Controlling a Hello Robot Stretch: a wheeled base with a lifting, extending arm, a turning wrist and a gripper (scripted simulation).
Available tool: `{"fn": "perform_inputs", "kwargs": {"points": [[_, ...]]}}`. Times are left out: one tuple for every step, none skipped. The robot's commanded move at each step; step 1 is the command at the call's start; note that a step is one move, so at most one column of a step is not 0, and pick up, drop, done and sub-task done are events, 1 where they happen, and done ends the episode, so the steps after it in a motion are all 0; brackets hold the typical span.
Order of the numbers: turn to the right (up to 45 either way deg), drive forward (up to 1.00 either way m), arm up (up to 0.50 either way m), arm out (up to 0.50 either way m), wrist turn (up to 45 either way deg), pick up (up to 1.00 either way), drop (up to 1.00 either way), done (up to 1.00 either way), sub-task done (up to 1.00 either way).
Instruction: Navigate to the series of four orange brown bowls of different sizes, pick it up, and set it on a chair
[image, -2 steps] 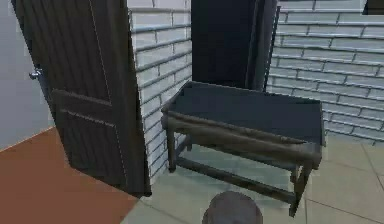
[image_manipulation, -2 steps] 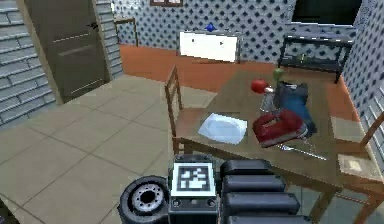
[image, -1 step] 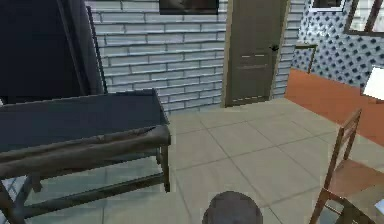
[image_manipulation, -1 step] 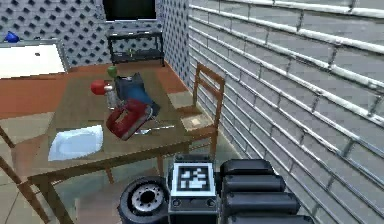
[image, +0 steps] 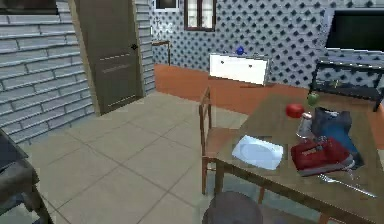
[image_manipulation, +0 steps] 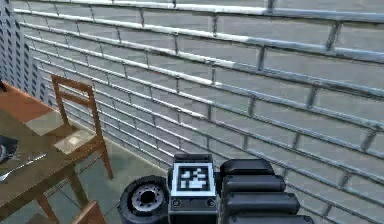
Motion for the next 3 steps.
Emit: {"fn": "perform_inputs", "kwargs": {"points": [[-45.0, 0.0, 0.0, 0.0, 0.0, 0.0, 0.0, 0.0, 0.0], [-45.0, 0.0, 0.0, 0.0, 0.0, 0.0, 0.0, 0.0, 0.0], [-18.0, 0.0, 0.0, 0.0, 0.0, 0.0, 0.0, 0.0, 0.0]]}}
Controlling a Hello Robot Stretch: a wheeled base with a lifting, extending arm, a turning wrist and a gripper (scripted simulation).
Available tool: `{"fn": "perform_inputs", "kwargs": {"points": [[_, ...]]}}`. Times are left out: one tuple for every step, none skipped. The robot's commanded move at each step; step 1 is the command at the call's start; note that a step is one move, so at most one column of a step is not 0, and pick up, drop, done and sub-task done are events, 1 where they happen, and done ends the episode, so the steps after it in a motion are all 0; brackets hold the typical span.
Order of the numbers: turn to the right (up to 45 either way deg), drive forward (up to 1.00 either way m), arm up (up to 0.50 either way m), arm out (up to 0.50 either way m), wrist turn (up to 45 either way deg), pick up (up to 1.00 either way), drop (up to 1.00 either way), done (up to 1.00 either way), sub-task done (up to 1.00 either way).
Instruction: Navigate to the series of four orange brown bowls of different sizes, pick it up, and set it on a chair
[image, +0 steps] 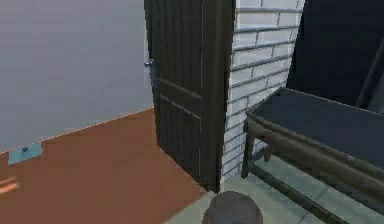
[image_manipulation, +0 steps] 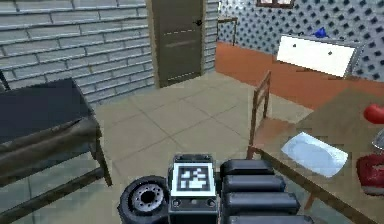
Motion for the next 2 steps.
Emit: {"fn": "perform_inputs", "kwargs": {"points": [[45.0, 0.0, 0.0, 0.0, 0.0, 0.0, 0.0, 0.0, 0.0], [45.0, 0.0, 0.0, 0.0, 0.0, 0.0, 0.0, 0.0, 0.0]]}}
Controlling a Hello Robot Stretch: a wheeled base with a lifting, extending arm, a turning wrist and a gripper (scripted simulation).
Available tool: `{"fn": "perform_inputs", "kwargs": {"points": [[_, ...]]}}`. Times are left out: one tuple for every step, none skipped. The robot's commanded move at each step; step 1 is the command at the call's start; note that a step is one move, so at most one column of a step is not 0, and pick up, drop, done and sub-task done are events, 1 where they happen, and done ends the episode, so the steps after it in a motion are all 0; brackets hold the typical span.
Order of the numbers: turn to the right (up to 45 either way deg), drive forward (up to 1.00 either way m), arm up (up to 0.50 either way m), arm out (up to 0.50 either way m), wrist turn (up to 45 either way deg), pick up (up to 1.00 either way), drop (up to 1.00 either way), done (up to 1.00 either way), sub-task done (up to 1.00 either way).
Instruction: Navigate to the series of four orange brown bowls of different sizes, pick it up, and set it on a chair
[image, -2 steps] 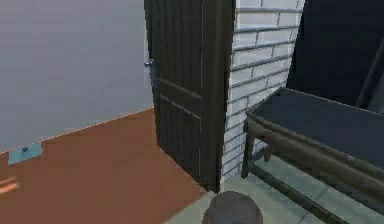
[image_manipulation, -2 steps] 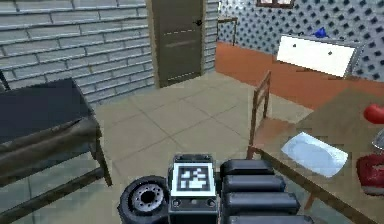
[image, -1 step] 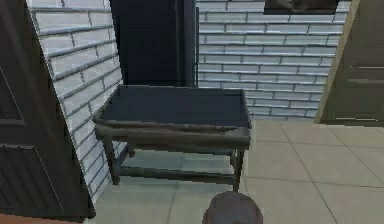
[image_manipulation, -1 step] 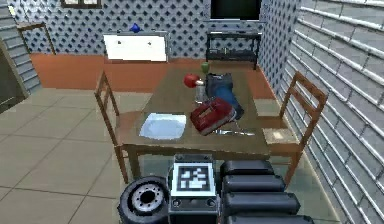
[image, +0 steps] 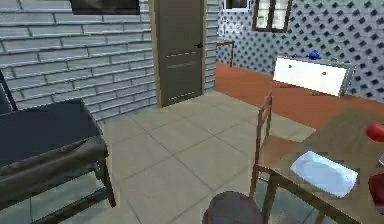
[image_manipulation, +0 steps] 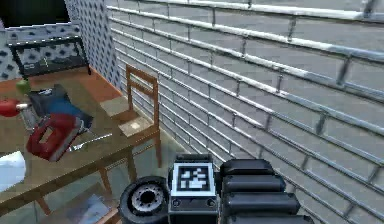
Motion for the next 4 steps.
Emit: {"fn": "perform_inputs", "kwargs": {"points": [[-45.0, 0.0, 0.0, 0.0, 0.0, 0.0, 0.0, 0.0, 0.0], [-30.0, 0.0, 0.0, 0.0, 0.0, 0.0, 0.0, 0.0, 0.0], [45.0, 0.0, 0.0, 0.0, 0.0, 0.0, 0.0, 0.0, 0.0], [33.0, 0.0, 0.0, 0.0, 0.0, 0.0, 0.0, 0.0, 0.0]]}}
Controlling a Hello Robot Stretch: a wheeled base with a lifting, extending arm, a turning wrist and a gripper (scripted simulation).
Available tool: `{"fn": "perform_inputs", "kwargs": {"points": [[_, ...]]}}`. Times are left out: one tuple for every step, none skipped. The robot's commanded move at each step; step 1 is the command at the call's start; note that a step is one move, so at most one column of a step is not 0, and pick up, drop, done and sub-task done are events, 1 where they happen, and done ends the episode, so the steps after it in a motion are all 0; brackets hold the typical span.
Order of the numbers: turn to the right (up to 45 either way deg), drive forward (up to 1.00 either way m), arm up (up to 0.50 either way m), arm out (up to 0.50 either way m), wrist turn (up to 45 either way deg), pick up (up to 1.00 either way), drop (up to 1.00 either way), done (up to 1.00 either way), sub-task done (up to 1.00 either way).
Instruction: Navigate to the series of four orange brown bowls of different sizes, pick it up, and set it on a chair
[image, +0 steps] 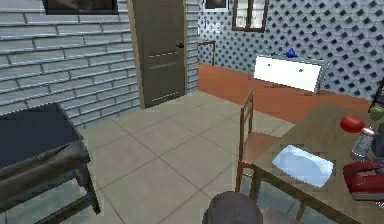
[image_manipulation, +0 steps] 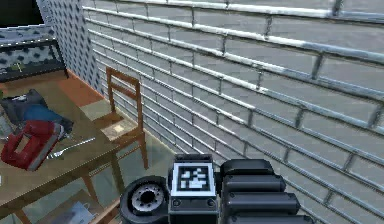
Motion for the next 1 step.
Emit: {"fn": "perform_inputs", "kwargs": {"points": [[0.0, 0.1, 0.0, 0.0, 0.0, 0.0, 0.0, 0.0, 0.0]]}}
